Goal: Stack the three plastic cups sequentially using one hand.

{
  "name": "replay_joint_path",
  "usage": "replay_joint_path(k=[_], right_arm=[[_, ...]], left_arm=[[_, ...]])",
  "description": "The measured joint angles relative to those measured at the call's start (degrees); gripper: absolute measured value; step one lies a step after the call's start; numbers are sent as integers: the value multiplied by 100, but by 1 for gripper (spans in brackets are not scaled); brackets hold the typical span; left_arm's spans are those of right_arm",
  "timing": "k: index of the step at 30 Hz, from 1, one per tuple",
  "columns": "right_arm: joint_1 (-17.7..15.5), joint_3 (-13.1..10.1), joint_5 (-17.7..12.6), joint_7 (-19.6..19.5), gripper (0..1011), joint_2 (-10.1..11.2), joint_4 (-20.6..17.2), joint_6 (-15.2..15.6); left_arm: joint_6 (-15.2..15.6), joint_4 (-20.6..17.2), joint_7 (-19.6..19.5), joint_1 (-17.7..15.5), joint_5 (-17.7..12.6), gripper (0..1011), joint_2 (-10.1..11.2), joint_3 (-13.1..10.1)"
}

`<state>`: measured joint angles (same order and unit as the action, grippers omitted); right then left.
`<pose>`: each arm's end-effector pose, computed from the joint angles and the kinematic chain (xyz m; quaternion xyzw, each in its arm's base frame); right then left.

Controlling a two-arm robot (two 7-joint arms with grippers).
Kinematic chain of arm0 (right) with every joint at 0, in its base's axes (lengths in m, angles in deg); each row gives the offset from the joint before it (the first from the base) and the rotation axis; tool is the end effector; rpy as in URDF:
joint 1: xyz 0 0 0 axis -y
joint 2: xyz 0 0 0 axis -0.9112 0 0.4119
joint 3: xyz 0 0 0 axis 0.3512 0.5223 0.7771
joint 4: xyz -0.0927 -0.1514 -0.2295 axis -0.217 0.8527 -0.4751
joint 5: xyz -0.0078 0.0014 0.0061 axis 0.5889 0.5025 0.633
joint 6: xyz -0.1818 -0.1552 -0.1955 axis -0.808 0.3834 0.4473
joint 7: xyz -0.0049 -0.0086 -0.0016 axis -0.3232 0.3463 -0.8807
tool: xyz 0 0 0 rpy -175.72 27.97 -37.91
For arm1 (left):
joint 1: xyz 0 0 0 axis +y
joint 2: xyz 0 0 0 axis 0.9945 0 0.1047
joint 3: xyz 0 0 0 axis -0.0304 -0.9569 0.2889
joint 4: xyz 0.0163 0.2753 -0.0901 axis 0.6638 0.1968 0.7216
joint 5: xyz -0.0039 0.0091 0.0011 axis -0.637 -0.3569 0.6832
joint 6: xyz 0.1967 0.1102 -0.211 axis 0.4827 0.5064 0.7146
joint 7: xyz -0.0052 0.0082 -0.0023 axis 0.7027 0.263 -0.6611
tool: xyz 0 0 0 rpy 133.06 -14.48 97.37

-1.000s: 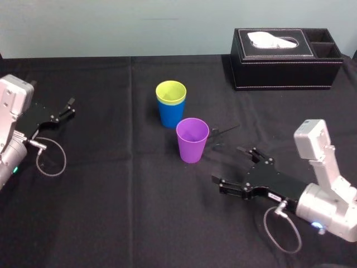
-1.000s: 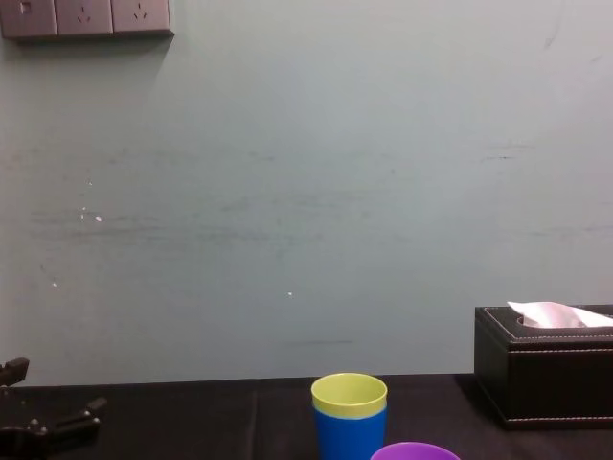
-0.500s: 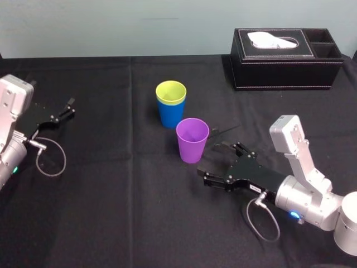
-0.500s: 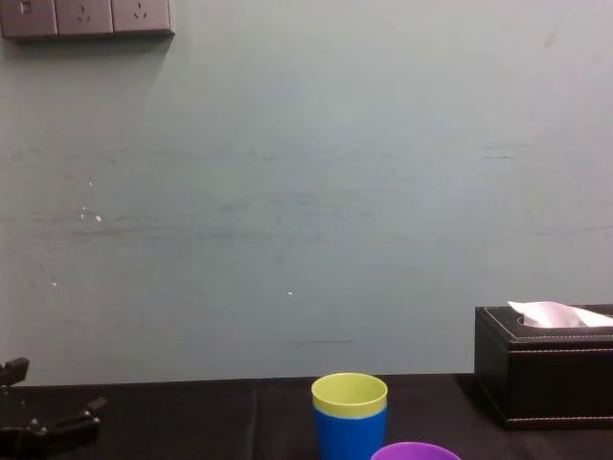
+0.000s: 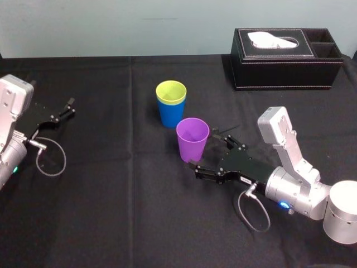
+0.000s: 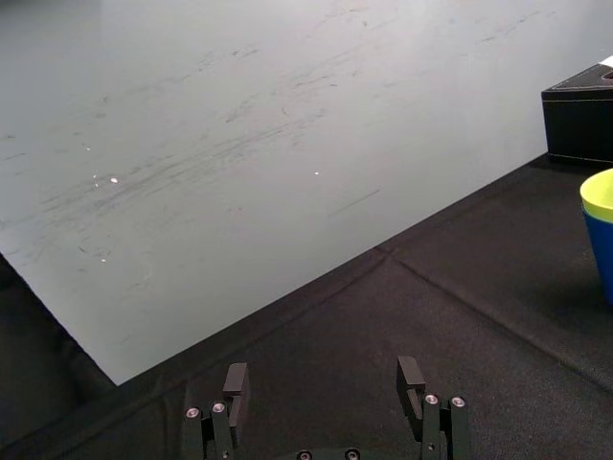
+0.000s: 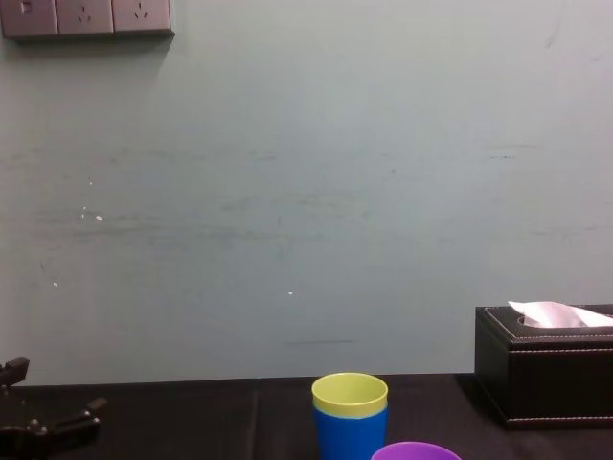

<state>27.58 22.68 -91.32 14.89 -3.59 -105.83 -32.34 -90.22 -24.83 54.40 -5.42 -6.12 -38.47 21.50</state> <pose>0.3212 -0.0284 -0.3083 -0.1178 0.0136 -0.3671 0.9226 0.3581 0.0826 -0.3023 0.1415 -0.1325 0.5800 0.7912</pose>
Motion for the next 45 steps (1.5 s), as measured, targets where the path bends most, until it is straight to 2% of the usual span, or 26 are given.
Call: replay_joint_path(k=[26,45], right_arm=[[355,110,111,-86,1003,-360,438,7],[490,94,224,-199,1003,-596,719,-110]], left_arm=[[0,0,0,0,0,1010,0,0],[0,0,0,0,0,1010,0,0]])
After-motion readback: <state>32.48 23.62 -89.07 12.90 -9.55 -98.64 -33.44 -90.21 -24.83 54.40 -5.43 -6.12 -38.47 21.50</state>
